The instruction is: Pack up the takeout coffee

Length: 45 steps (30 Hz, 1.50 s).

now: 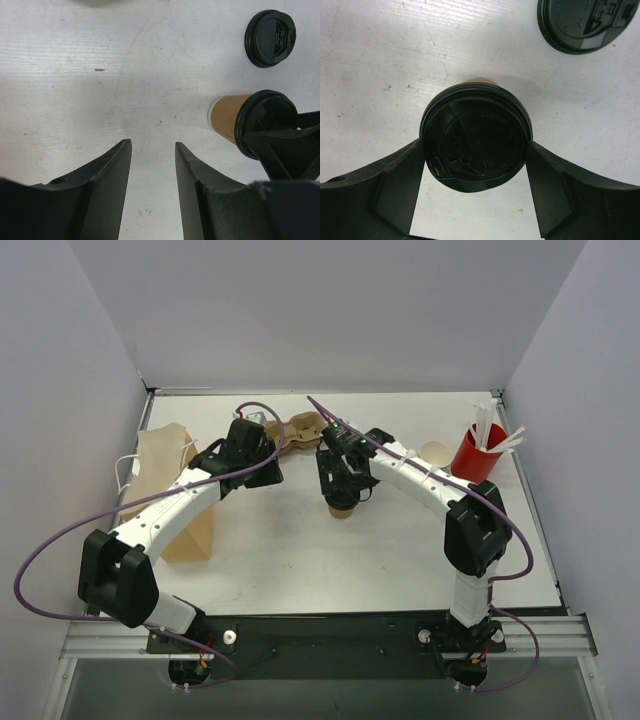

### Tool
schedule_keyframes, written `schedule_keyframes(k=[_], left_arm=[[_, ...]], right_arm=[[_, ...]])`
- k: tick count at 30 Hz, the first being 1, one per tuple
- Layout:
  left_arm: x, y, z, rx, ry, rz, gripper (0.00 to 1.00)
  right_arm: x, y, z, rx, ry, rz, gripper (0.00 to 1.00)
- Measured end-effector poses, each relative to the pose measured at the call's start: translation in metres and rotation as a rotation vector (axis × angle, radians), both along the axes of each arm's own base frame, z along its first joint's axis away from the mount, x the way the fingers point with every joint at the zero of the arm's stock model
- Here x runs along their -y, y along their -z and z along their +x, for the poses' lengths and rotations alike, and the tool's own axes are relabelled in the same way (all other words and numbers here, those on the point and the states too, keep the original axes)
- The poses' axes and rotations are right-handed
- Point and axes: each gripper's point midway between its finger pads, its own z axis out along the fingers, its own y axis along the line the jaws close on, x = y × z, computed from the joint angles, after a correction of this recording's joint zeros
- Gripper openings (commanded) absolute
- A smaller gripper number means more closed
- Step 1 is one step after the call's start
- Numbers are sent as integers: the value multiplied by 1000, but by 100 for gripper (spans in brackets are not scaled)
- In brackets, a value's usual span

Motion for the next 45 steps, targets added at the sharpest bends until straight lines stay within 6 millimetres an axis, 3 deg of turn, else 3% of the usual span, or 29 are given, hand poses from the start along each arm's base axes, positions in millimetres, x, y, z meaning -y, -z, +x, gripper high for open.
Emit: schedule_keyframes(k=[8, 15, 22, 27, 30, 38, 45], left_arm=[[2, 3, -3, -8, 17, -7, 50], [7, 1, -2, -1, 39, -23, 50], [12, 0, -5, -3, 80, -40, 50], [15, 0, -7, -7, 98, -47, 50], [15, 0, -7, -7, 103, -47, 50], [16, -1, -8, -5, 114, -47, 55], [18, -8, -9, 4, 125, -59, 56]], right_arm=[[41, -12, -17, 2, 79, 13, 64], [113, -18, -44, 18, 233, 8, 64], [190, -1, -73, -2, 443, -26, 64], [229, 6, -83, -6, 579, -34, 71], [238, 6, -84, -5, 615, -27, 77], [237, 6, -84, -9, 614, -16, 94], [236, -2, -86, -10, 610, -12, 95]])
